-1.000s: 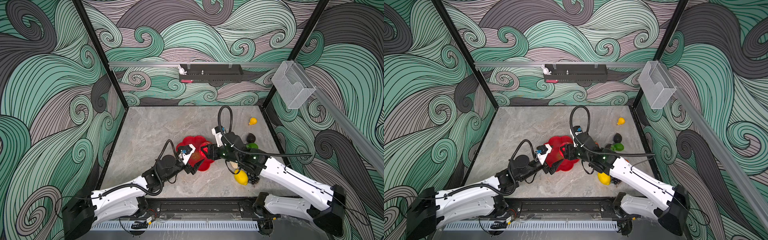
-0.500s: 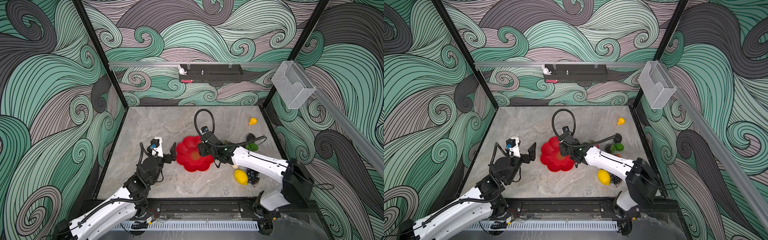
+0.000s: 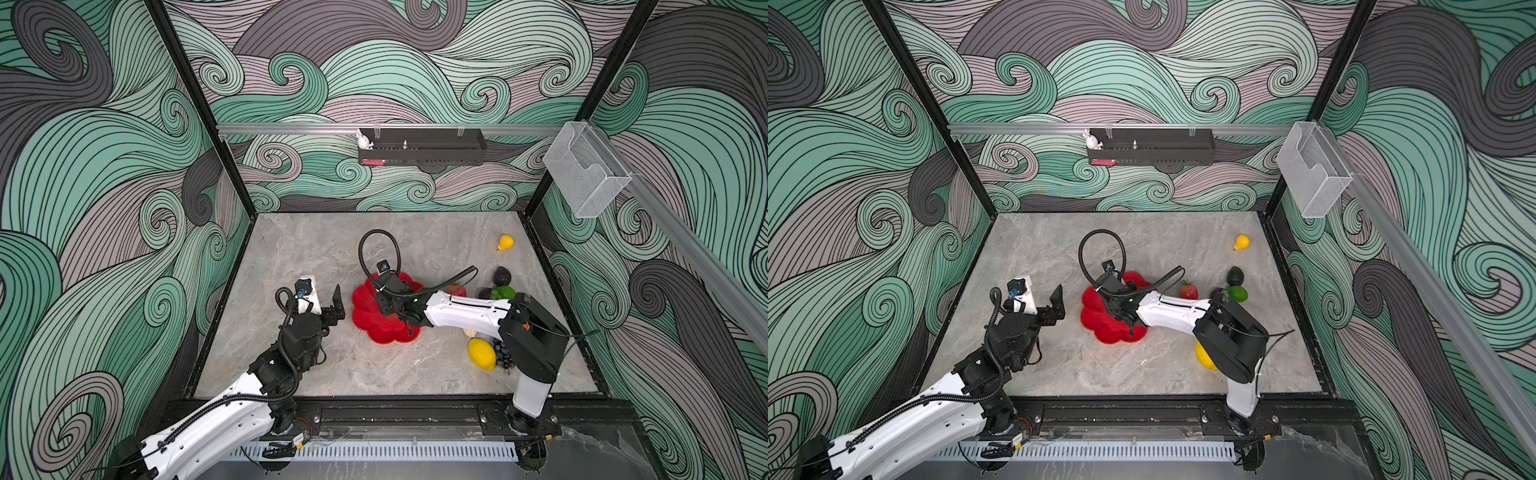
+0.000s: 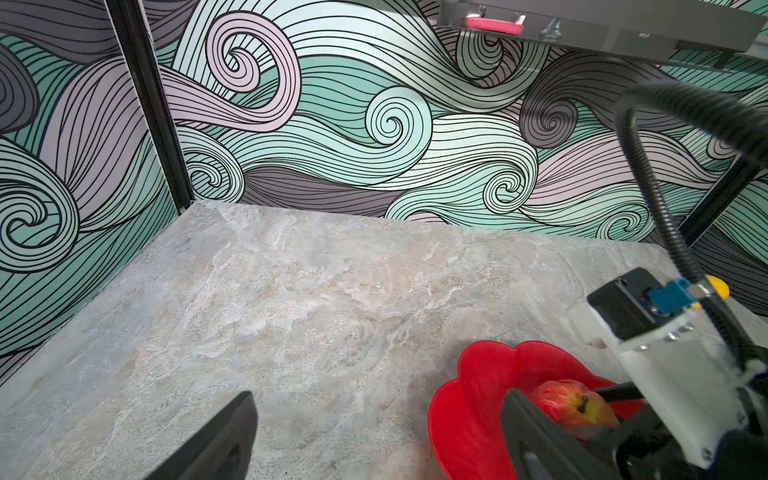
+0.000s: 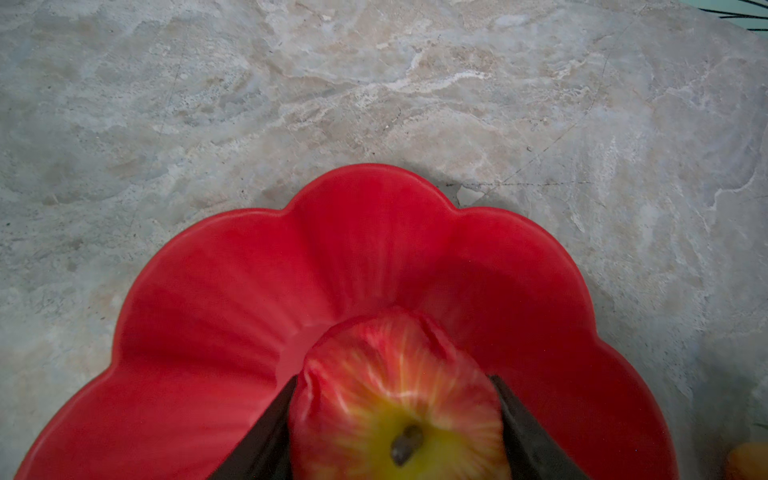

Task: Place and organize the fake fruits in the fruit bowl
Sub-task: 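Lower the red apple into the bowl with the right gripper while the left arm withdraws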

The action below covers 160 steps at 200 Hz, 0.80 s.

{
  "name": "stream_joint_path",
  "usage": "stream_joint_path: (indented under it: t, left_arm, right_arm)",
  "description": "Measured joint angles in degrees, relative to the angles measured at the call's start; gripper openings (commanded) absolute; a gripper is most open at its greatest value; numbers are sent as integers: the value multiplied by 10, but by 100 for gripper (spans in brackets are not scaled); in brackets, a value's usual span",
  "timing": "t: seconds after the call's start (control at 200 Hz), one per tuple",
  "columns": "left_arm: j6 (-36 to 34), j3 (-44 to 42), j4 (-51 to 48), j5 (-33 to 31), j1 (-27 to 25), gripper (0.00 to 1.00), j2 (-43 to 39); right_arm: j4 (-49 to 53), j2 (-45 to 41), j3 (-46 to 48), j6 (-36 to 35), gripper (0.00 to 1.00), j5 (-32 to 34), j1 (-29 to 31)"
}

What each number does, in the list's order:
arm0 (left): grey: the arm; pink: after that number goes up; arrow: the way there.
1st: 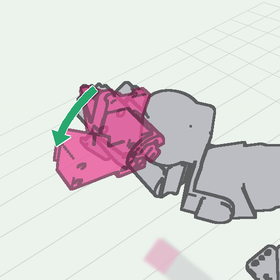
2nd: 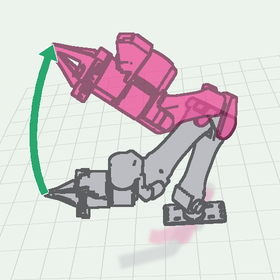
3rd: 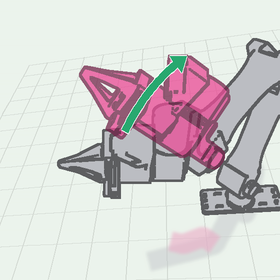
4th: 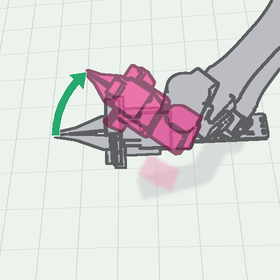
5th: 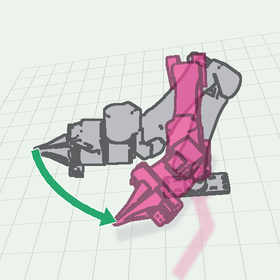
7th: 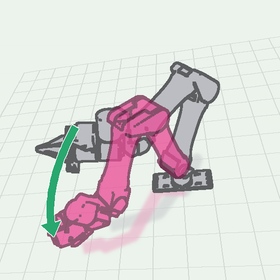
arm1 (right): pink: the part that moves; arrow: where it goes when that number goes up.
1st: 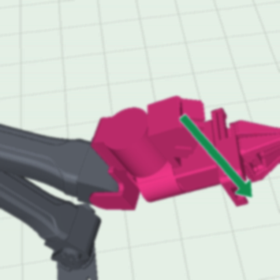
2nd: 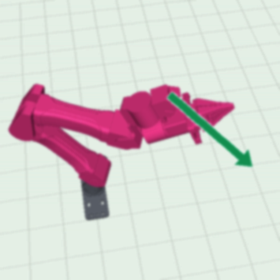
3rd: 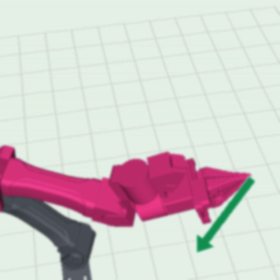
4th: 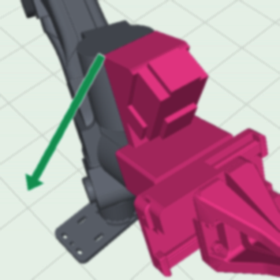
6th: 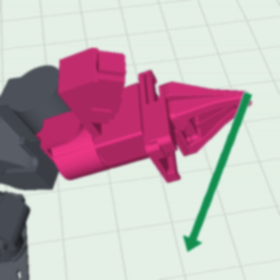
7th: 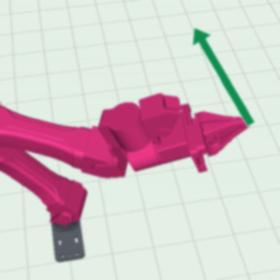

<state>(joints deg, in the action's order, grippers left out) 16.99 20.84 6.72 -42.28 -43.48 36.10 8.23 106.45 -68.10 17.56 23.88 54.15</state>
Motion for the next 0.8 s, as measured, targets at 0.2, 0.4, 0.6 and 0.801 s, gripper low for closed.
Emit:
stream_joint_path:
  t: [0.2,0.4,0.6,0.801]
  left_arm:
    - [1,0,-1,-7,6,94,10]
    - [2,0,-3,-10,7,93,31]
    - [2,0,-3,-10,9,94,29]
    - [2,0,-3,-11,11,94,27]
  right_arm:
    - [-6,39,-25,0,61,7,0]
    - [-7,60,-30,1,70,10,1]
    - [-6,69,-32,2,81,12,2]
    - [-4,69,-32,6,93,11,2]
